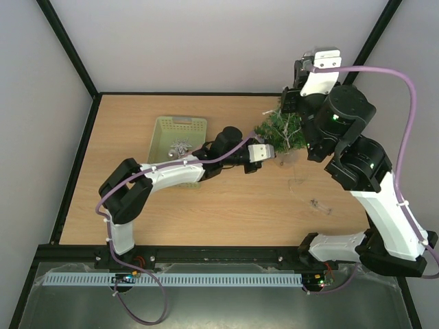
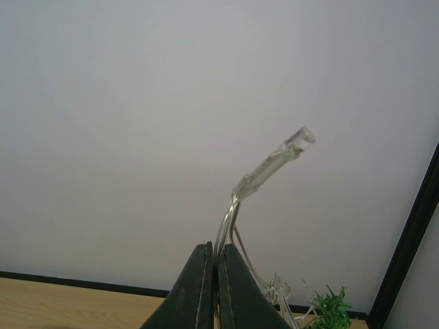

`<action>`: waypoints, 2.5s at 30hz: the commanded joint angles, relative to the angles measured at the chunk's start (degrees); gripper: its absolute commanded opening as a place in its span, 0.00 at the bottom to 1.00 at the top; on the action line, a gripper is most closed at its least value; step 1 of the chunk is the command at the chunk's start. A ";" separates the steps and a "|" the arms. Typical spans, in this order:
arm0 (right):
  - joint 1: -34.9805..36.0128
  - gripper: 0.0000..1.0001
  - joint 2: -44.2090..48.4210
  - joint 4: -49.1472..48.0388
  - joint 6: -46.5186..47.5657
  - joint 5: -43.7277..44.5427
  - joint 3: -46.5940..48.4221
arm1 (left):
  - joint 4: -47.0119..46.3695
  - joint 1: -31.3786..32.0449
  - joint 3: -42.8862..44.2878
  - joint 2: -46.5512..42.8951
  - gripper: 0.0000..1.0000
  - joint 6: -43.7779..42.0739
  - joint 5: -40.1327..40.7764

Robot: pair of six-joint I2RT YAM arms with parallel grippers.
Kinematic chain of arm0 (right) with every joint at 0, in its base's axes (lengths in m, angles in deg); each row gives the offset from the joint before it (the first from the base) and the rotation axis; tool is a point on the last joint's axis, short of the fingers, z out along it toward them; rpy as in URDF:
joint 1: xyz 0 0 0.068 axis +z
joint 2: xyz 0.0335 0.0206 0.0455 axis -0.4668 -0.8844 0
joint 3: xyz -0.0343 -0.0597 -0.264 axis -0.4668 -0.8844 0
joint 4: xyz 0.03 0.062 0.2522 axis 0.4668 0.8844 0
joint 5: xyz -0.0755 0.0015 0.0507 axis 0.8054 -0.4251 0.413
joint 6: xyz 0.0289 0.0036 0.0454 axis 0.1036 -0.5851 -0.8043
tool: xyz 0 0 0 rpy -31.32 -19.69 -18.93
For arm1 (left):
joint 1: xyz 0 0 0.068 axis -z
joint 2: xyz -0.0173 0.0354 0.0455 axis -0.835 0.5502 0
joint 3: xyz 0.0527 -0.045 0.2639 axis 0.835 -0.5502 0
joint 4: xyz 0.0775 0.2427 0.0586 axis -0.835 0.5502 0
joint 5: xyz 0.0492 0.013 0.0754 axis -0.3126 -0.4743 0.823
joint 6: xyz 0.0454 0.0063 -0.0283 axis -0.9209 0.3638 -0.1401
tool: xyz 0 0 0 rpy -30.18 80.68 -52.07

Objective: Decorate the small christmas tree
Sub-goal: Wrap the decoration item around the Christmas tree.

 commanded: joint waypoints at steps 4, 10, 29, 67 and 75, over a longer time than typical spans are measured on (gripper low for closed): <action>-0.17 0.02 1.50 -1.19 0.43 2.84 -1.52 | -3.78 0.18 -2.97 -3.90 0.02 1.46 -1.93; -0.71 0.02 6.14 -7.49 4.85 14.55 -11.79 | -10.96 -1.36 -10.83 -12.85 0.02 8.05 -2.99; -3.44 0.02 8.70 -11.93 13.97 35.85 -13.21 | -20.12 -5.90 -12.26 -23.96 0.02 28.48 -5.79; -53.89 0.02 -17.94 7.09 -0.57 -1.31 10.59 | -18.69 -15.58 50.32 22.07 0.16 77.19 -3.58; -55.25 0.02 -17.60 8.26 -3.29 -2.21 11.33 | -17.96 -16.65 43.58 16.76 0.33 75.74 -8.52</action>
